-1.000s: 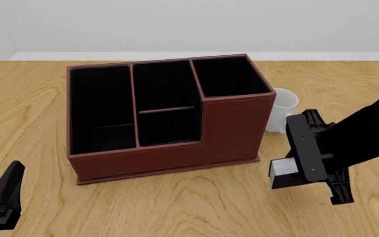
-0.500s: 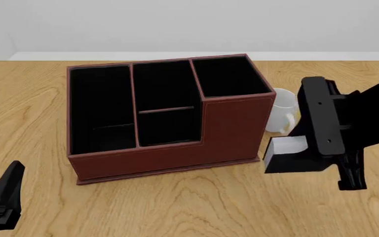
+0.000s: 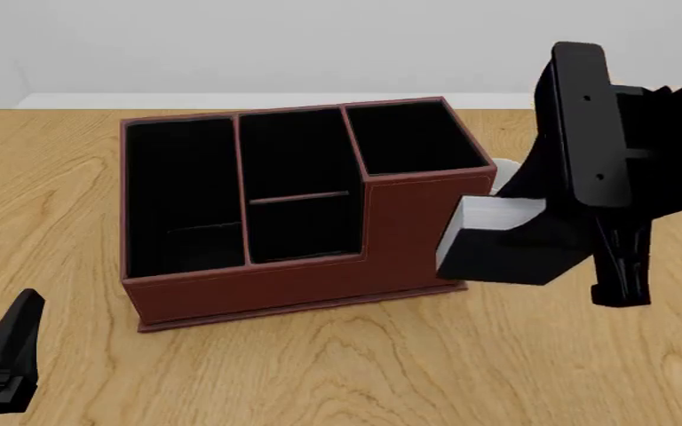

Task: Pick up the book and place it in the right compartment of the caddy.

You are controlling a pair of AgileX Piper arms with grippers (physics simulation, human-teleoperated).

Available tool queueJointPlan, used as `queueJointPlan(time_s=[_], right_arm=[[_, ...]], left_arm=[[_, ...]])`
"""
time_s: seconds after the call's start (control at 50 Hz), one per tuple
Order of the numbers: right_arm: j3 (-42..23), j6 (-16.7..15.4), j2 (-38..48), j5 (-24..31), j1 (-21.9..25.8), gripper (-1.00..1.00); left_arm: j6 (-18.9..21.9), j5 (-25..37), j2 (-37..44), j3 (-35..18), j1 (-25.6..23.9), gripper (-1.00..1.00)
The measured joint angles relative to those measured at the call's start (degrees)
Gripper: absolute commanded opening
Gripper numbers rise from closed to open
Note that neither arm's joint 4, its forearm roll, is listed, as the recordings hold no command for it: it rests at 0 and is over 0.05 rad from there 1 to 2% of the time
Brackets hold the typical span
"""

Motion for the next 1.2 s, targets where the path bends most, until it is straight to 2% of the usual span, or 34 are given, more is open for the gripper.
queueJointPlan(time_s=[0.22, 0.44, 1.2], right_arm=[[-4.34, 3.15, 1.09, 0.04, 2.55, -1.0], [-8.33, 4.13, 2.02, 0.04, 3.76, -1.0], [-25.59, -0.84, 7.48, 0.04, 3.52, -1.0]], left_arm=[[0.0, 0.0, 0.0, 0.0, 0.0, 1.0], [0.0, 0.0, 0.0, 0.0, 0.0, 1.0], [0.0, 0.0, 0.0, 0.0, 0.0, 1.0]])
